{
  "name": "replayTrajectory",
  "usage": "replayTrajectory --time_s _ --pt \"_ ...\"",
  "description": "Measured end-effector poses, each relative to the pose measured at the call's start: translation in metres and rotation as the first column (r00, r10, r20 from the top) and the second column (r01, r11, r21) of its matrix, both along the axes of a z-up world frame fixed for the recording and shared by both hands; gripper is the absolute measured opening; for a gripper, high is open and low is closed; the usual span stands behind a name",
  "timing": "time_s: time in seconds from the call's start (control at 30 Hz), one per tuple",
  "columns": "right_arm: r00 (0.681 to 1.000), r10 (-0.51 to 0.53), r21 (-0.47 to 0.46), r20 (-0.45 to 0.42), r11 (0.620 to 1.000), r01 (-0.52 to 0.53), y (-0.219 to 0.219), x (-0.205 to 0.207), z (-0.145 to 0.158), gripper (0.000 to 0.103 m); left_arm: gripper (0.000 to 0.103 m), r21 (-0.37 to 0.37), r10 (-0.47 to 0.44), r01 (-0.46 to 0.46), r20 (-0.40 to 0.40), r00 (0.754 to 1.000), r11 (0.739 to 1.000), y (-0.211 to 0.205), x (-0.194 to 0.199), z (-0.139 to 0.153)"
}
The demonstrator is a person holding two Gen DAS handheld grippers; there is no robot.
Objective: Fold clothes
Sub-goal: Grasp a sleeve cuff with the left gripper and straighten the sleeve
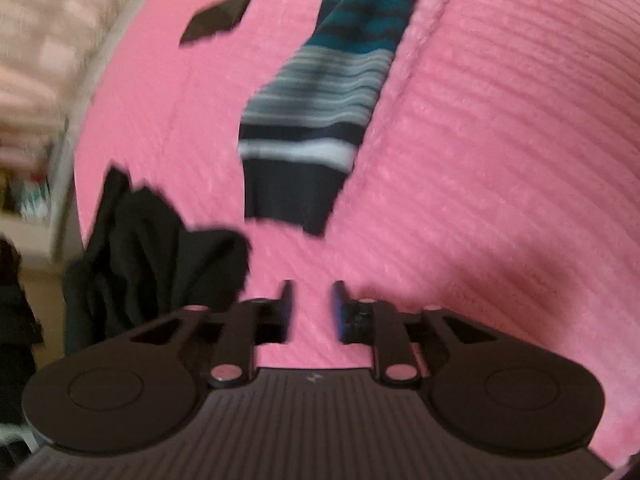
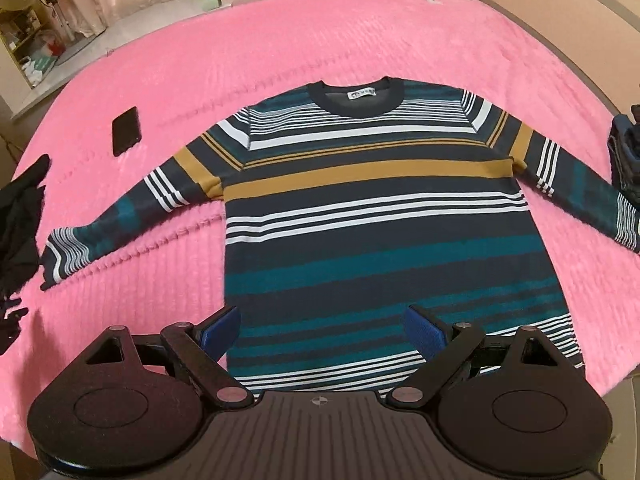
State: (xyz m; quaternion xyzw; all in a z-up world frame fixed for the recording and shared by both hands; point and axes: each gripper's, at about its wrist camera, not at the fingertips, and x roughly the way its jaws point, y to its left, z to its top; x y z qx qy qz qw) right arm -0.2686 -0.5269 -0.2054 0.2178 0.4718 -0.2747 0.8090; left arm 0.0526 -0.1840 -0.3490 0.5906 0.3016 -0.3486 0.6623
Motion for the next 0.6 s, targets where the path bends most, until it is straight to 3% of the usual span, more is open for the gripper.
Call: replayTrajectory --time_s 0.03,0.13,0.23,0.33,0.5,0.6 --pt "1.0 -0.001 0.0 -0.001 1.0 0.001 0.002 0.0 -0.001 0.091 0.034 0.003 -0.04 0.04 0.012 0.999 0.999 -0.003 -0.004 -0.005" --pt "1.0 -0.004 0.003 -0.015 1.0 0.004 0.008 0.0 -0.006 0.091 0.034 0.039 -0.146 0.144 0.043 0.988 0.989 -0.018 0.0 -0.03" --pt "0.999 0.002 -0.006 -0.037 1.0 -0.002 0.015 -0.003 -0.011 0.091 0.033 0.049 -0.183 0.181 0.031 0.983 0.982 -0.027 0.008 -0.043" --pt "0.998 0.0 -0.009 -0.07 1.0 0.0 0.021 -0.009 -0.015 0.091 0.004 0.057 -0.214 0.213 0.017 0.977 0.975 -0.035 0.016 -0.055" --pt "0.997 -0.031 0.004 -0.072 1.0 0.031 0.024 -0.011 -0.013 0.091 0.001 -0.007 -0.158 0.158 -0.035 0.987 0.987 -0.03 0.023 -0.018" --pt "0.998 -0.02 0.005 -0.056 1.0 0.02 0.028 -0.004 -0.012 0.091 0.001 -0.05 -0.092 0.086 -0.138 0.986 0.995 -0.024 0.023 -0.003"
